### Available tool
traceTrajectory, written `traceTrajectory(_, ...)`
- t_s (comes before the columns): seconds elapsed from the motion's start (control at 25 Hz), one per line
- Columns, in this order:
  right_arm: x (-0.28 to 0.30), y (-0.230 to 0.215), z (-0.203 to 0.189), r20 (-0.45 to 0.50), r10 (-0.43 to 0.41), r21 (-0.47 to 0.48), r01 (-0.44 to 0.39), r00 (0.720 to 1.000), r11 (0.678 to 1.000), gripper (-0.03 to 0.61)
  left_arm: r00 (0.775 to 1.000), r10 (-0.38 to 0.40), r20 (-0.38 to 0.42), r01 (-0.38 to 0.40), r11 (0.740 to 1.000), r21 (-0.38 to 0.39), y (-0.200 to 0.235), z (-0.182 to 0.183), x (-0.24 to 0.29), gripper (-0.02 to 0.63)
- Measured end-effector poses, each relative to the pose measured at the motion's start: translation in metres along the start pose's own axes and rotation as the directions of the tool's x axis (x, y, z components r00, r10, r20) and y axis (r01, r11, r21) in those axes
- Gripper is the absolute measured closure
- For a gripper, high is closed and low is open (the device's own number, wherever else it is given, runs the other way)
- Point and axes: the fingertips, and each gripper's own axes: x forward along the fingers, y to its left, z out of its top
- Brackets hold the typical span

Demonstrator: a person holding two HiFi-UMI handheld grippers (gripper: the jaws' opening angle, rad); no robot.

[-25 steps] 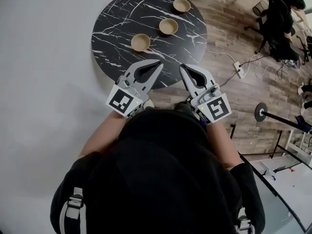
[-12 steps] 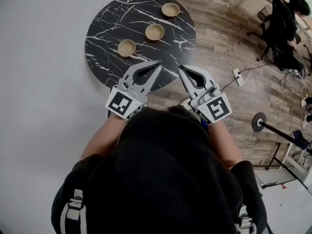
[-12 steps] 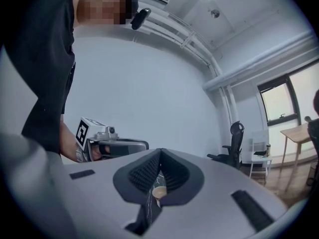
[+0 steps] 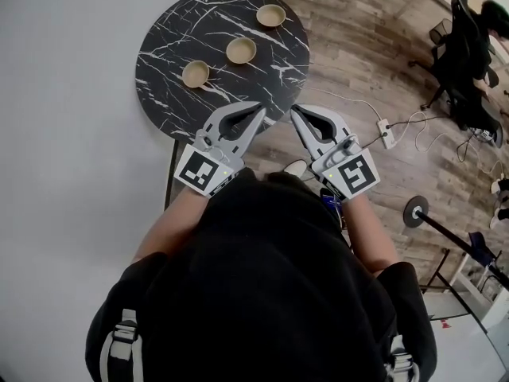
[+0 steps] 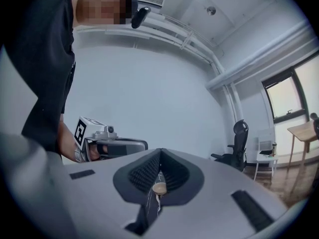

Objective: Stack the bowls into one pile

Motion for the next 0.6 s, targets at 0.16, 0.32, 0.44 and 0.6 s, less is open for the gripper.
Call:
traceTrajectory(0.16, -0.011, -0.011, -0.007, -0.007, 0.007, 0.006, -0.007, 1.000, 1.000, 0.584, 1.000, 0.008, -0.018, -0.008, 1.000, 0.008, -0.008, -0.002, 0.011, 0.609)
traceTrajectory(0.32, -0.010, -0.022, -0.009, -0.006, 0.004, 0.025, -0.004, 1.000, 1.000, 0.584, 1.000, 0.015, -0.019, -0.015, 1.000, -0.001, -0.006, -0.004, 0.020, 0.609)
traceTrajectory(0.44, -0.001, -0.031, -0.013, -0.008, 0.026, 0.026, -0.026, 1.000, 0.999, 0.584, 0.999, 0.030, -0.037, -0.030, 0.999, -0.012, 0.007, -0.011, 0.027, 0.609)
traceTrajectory(0.6, 0.018, -0.041, -0.013, -0.031, 0.041, 0.016, -0.040, 0.999, 0.999, 0.584, 0.999, 0.040, 0.000, -0.040, 0.999, -0.018, 0.028, -0.009, 0.037, 0.609)
